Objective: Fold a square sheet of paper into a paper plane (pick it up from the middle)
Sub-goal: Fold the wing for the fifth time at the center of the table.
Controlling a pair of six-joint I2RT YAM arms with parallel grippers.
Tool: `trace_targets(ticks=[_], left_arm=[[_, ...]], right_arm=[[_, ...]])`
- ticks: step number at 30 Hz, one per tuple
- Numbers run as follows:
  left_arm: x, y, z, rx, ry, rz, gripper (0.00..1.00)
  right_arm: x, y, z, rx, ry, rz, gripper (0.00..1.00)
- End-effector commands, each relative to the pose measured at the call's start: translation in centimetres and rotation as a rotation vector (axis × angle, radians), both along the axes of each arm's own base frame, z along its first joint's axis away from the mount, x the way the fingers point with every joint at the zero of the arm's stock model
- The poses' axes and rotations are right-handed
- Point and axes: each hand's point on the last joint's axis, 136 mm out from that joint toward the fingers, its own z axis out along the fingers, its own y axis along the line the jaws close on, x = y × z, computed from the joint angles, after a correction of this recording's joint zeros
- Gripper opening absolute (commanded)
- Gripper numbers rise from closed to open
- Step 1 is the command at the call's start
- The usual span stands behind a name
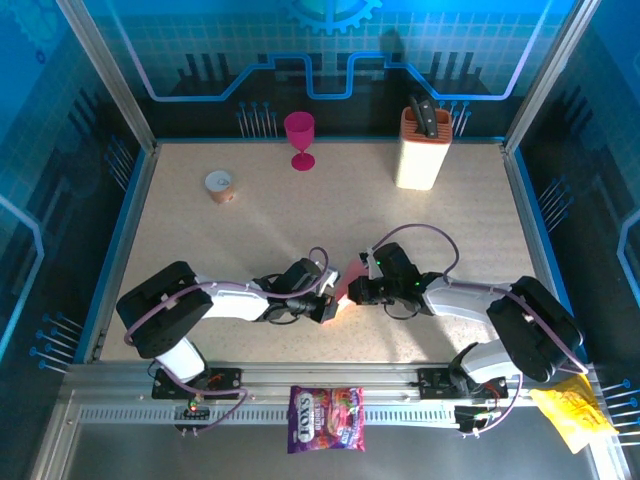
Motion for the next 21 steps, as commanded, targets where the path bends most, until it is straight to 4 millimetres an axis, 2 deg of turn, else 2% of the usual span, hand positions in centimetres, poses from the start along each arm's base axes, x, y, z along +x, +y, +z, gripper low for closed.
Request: trace_targets(ticks=[1, 11, 18, 21], left_arm=[[-0.6, -0.1, -0.8, 0.017, 0.038, -0.024, 0.00], [-0.4, 0.1, -2.0, 0.028, 0.081, 0.010, 0.00], [-0.1, 0.5, -2.3, 0.017, 0.098, 0.039, 0.00], [-0.1, 0.7, -2.4, 0.014, 0.104, 0.045, 0.00]], right_arm=[[1.1, -0.2, 1.3, 0.007, -0.033, -0.029, 0.02], [0.8, 0.6, 0.8, 0.027, -0.049, 0.028, 0.04], [-0.2, 1.4, -1.0, 0.026, -0.044, 0.078, 0.04], [-0.1, 1.8, -1.2, 0.043, -0.064, 0.085, 0.04]])
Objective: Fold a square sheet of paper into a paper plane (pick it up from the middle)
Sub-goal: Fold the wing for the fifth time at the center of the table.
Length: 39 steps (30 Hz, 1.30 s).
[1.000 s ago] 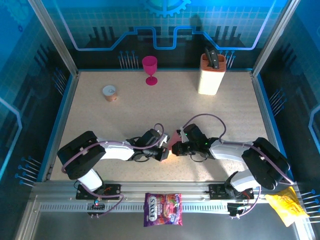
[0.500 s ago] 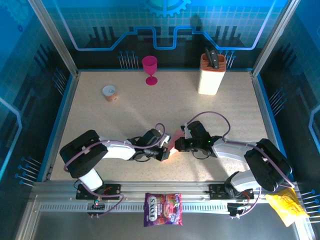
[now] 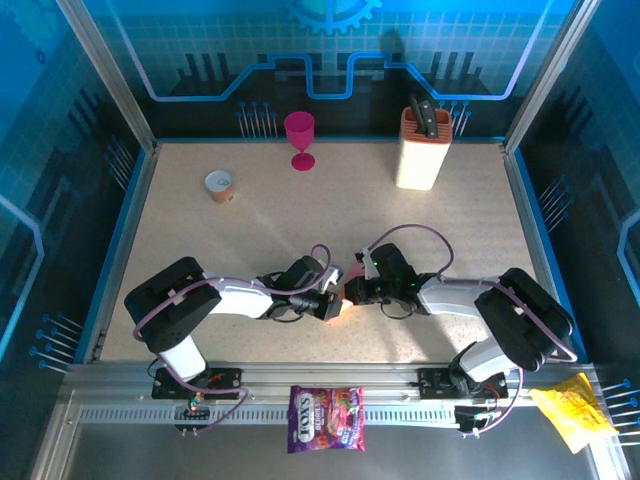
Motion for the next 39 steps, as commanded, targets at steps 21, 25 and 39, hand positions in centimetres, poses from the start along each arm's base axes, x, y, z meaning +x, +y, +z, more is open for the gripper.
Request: trace_targets(ticks=[21, 25, 39], left_arm=[[-0.4, 2.8, -3.4, 0.067, 0.095, 0.085, 0.00], [-0.5, 3.1, -3.5, 0.064, 0.100, 0.095, 0.00], [-0.3, 4.0, -3.8, 0.046, 0.112, 0.148, 0.00]], right_arm=[[-2.6, 1.3, 0.7, 0.147, -0.100, 0.128, 0.16], [-2.4, 1.3, 1.7, 0.178, -0.122, 0.113, 0.27], [-0.9, -0.5, 6.5, 0.206, -0.226, 0.024, 0.31]])
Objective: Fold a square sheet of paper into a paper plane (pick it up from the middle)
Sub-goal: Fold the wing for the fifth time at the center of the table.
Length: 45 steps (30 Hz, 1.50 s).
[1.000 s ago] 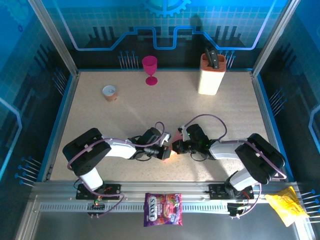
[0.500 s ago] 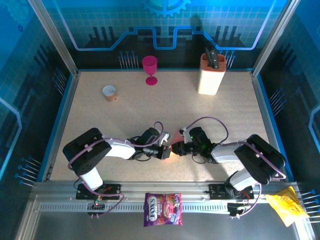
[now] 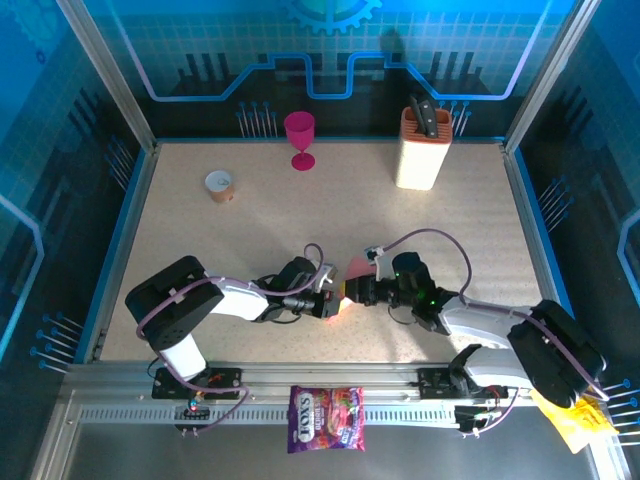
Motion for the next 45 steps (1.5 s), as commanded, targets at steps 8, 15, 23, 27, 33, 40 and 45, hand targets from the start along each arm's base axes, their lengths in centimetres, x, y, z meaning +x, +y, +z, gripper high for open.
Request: trace_targets(ticks=[8, 15, 23, 27, 33, 40, 45], left_arm=[[-0.6, 3.8, -3.9, 0.111, 0.100, 0.094, 0.00], [-0.7, 4.0, -4.1, 0.115, 0.106, 0.100, 0.00], [-0.7, 4.1, -4.0, 0.116, 0.107, 0.103, 0.00], [-0.8, 4.2, -4.0, 0.115, 0.108, 0.103, 0.00], [-0.8, 4.2, -4.1, 0.118, 0.109, 0.100, 0.00], [-0.8, 4.1, -4.0, 0.118, 0.109, 0.094, 0.00], [-0.8, 4.2, -4.1, 0.121, 0.111, 0.091, 0.00]], right_arm=[[-1.2, -0.5, -2.8, -0.051, 0.065, 0.029, 0.19], [-1.1, 0.7, -4.5, -0.051, 0.093, 0.055, 0.15], [-0.8, 1.0, -6.0, -0.060, 0.110, 0.050, 0.14], [-0.4, 0.8, -6.5, -0.075, 0.115, 0.034, 0.13], [0.3, 0.3, -7.0, -0.087, 0.134, 0.001, 0.12], [0.7, 0.1, -6.7, -0.112, 0.145, -0.023, 0.10], [1.0, 0.1, -6.5, -0.133, 0.151, -0.033, 0.09]])
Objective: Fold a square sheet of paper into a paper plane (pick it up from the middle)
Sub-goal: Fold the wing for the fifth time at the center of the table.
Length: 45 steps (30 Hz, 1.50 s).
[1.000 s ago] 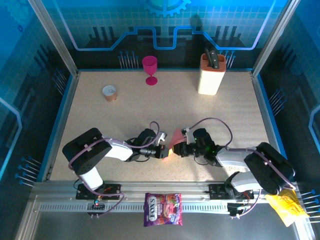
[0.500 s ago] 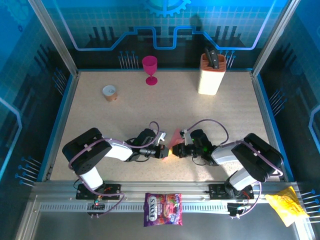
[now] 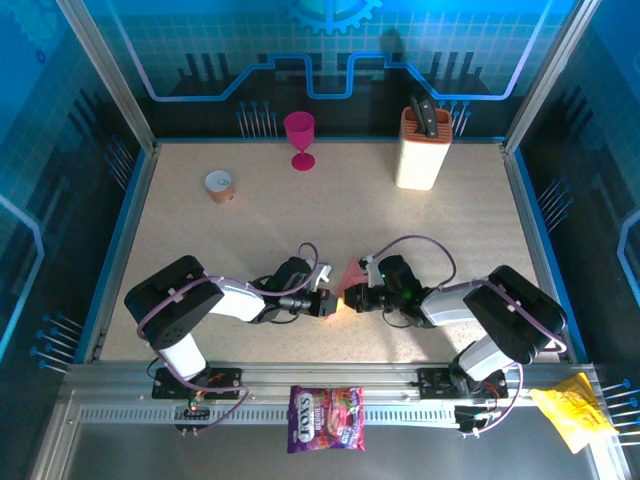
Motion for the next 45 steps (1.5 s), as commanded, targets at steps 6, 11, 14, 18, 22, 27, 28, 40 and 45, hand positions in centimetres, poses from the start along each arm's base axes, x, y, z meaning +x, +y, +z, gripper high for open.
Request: trace_targets(ticks=[6, 11, 14, 18, 22, 27, 28, 40, 45], left_arm=[[-1.1, 3.6, -4.2, 0.156, 0.099, 0.060, 0.00], [-1.1, 3.6, -4.1, 0.154, 0.099, 0.058, 0.00], [-1.1, 3.6, -4.1, 0.155, 0.097, 0.057, 0.00], [-1.1, 3.7, -4.2, 0.157, 0.099, 0.057, 0.00], [-1.2, 3.7, -4.1, 0.156, 0.097, 0.055, 0.00], [-1.1, 3.7, -4.1, 0.157, 0.096, 0.056, 0.00], [-1.2, 3.7, -4.1, 0.156, 0.097, 0.055, 0.00], [-1.2, 3.7, -4.1, 0.156, 0.099, 0.054, 0.00], [-1.2, 3.7, -4.1, 0.155, 0.098, 0.054, 0.00]], right_arm=[[1.2, -0.7, -0.2, -0.060, 0.014, -0.053, 0.06], [1.3, -1.0, -0.8, -0.082, 0.026, -0.067, 0.05], [1.3, -1.1, -1.0, -0.090, 0.029, -0.071, 0.05], [1.5, -1.3, -1.3, -0.096, 0.034, -0.079, 0.04], [1.7, -1.4, -1.6, -0.100, 0.037, -0.080, 0.04], [2.0, -1.5, -1.9, -0.105, 0.046, -0.086, 0.04], [2.1, -1.5, -1.8, -0.103, 0.045, -0.085, 0.04], [2.8, -2.2, -2.6, -0.141, 0.076, -0.103, 0.02], [3.3, -2.3, -2.6, -0.149, 0.080, -0.104, 0.02]])
